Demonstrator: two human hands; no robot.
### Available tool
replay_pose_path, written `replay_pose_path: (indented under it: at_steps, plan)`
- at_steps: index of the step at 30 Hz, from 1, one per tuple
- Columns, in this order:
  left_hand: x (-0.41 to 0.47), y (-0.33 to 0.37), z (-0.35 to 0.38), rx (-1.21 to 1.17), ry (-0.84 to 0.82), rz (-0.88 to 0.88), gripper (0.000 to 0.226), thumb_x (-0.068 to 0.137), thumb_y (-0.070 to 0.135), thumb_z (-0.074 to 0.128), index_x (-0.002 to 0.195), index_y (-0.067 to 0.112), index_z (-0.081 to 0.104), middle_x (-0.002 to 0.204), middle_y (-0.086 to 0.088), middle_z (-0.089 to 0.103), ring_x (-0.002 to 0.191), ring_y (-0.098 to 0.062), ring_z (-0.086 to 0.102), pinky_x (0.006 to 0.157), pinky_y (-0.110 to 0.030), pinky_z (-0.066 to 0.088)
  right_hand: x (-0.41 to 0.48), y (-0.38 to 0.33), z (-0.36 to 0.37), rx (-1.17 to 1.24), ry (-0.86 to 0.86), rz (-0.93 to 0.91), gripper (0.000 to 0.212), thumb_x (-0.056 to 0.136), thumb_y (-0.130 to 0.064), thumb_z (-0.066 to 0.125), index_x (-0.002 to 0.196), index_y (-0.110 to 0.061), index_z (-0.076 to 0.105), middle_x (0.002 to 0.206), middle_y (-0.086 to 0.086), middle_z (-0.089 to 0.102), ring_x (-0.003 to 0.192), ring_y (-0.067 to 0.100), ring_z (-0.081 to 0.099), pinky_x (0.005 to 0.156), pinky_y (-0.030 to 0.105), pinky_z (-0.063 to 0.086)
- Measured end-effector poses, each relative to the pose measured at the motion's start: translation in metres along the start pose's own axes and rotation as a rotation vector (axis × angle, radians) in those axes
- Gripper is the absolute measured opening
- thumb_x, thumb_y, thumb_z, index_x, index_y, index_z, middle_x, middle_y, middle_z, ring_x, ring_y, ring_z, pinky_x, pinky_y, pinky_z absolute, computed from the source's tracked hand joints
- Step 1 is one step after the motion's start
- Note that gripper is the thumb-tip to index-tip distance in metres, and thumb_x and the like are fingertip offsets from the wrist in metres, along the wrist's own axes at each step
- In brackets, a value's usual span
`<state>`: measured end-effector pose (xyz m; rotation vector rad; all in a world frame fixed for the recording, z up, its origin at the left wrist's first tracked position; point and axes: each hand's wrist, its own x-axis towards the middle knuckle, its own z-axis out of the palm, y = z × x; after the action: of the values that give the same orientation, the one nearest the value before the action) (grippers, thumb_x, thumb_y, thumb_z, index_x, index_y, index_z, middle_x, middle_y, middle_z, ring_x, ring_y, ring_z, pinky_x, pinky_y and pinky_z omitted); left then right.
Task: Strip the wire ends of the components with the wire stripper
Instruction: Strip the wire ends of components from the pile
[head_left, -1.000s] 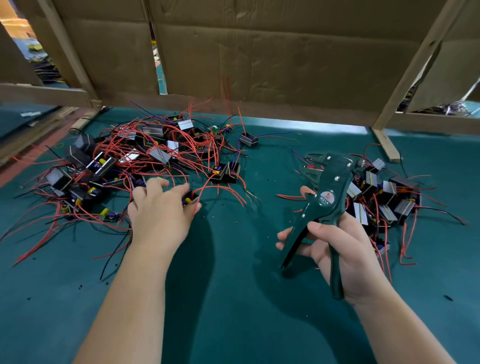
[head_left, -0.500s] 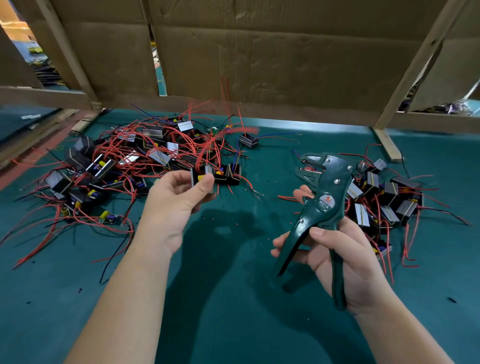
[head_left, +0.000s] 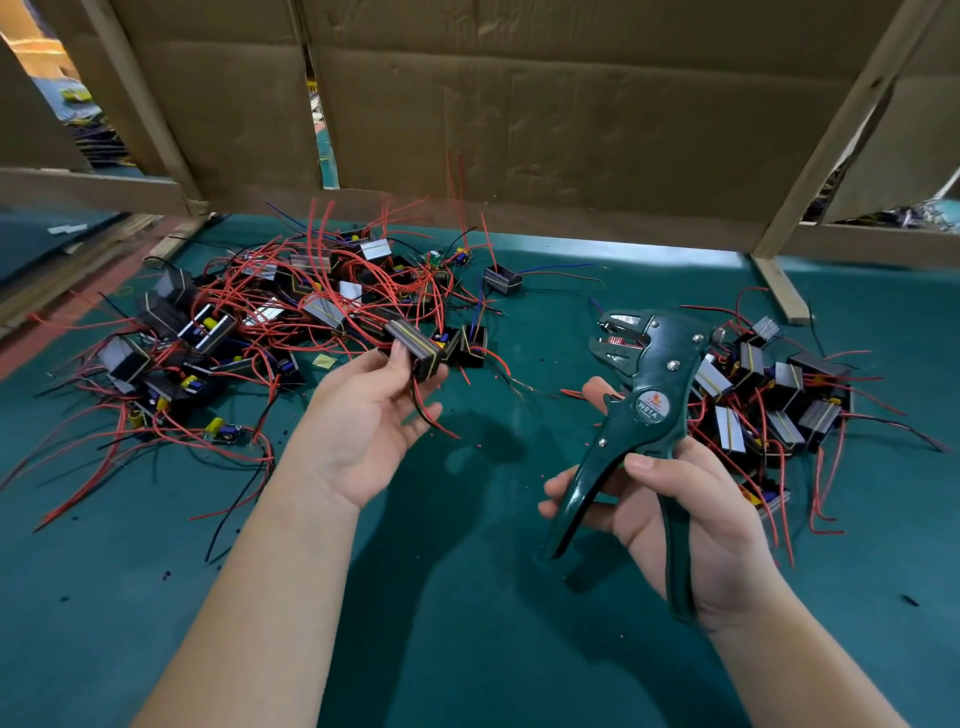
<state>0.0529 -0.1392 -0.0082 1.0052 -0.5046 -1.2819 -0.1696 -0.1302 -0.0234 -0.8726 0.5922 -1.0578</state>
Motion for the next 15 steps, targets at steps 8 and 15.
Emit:
replay_pose_path:
  at_steps: [8,15]
  plan:
    - [-0.001,-0.011,0.012,-0.064,0.068,-0.050,0.030,0.099,0.008,0.042,0.074,0.019,0.054,0.058,0.009,0.064,0.063,-0.008,0.055,0.057,-0.021,0.043,-0.001,0.002,0.007,0.106,-0.102,0.104,0.063,0.065,-0.015,0.063,0.125,0.006,0.055,0.098,0.024,0.064,0.074,0.042,0.064,0.070,0.056,0.053]
    - [-0.001,-0.024,0.021,-0.101,-0.002,-0.093,0.006,0.091,0.014,0.056,0.085,0.012,0.057,0.067,0.000,0.068,0.060,-0.008,0.065,0.056,-0.015,0.049,-0.002,0.007,0.017,0.091,-0.237,0.239,0.067,0.059,-0.016,0.078,0.121,0.003,0.060,0.096,0.034,0.053,0.074,0.042,0.063,0.071,0.056,0.052]
